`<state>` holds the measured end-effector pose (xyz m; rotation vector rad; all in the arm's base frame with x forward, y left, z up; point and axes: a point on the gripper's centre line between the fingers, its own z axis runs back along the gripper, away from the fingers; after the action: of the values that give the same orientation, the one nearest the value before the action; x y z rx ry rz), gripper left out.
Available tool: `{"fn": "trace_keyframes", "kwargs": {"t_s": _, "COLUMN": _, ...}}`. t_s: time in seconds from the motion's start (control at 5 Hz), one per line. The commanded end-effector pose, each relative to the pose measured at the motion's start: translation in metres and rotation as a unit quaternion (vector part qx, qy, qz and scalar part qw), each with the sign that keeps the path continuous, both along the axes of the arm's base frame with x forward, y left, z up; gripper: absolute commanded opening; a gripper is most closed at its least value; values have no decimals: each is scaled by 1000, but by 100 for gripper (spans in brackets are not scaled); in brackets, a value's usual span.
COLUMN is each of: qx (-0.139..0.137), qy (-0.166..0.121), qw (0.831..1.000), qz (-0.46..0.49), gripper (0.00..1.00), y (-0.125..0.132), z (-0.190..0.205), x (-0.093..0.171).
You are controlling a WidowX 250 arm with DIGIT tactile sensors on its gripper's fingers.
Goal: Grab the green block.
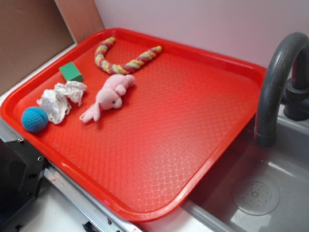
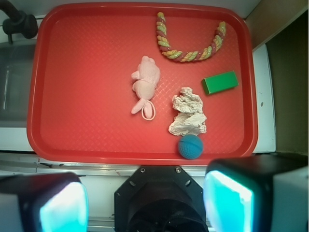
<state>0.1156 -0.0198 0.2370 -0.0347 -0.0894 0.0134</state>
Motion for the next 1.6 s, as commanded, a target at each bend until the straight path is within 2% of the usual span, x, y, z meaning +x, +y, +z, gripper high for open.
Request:
{"fn": "trace_keyframes", "kwargs": {"t_s": 0.0, "qx": 0, "qy": 0, "qw": 1000, "qz": 0, "gripper": 100, "y": 0, "z": 0, "x": 0}}
{"fn": "trace_keyframes", "kwargs": {"t_s": 0.2, "qx": -49, "qy": -12, "qw": 991, "qz": 124, "gripper": 100, "y": 36, "z": -6, "x": 15}}
{"fn": "trace_keyframes", "kwargs": {"t_s": 0.4, "qx": -48, "qy": -25, "qw": 968, "qz": 246, "gripper": 100, "y": 56, "z": -17, "x": 27}}
{"fn": "trace_keyframes", "kwargs": {"t_s": 0.6, "qx": -23, "qy": -41, "qw": 930, "qz": 364, "gripper": 100, "y": 80, "z": -42, "x": 38}}
{"fn": "trace_keyframes", "kwargs": {"t_s": 0.8, "qx": 0, "qy": -63, "qw": 877, "qz": 476, "gripper": 100, "y": 96, "z": -64, "x": 48}}
{"fn": "trace_keyframes", "kwargs": {"t_s": 1.0, "qx": 34, "qy": -59, "qw": 812, "qz": 580, "gripper": 100, "y": 117, "z": -91, "x": 62}}
{"fn": "trace_keyframes", "kwargs": {"t_s": 1.2, "qx": 54, "qy": -60, "qw": 785, "qz": 614, "gripper": 100, "y": 138, "z": -117, "x": 80}}
{"fn": "trace_keyframes", "kwargs": {"t_s": 1.4, "qx": 65, "qy": -62, "qw": 787, "qz": 611, "gripper": 100, "y": 145, "z": -142, "x": 91}}
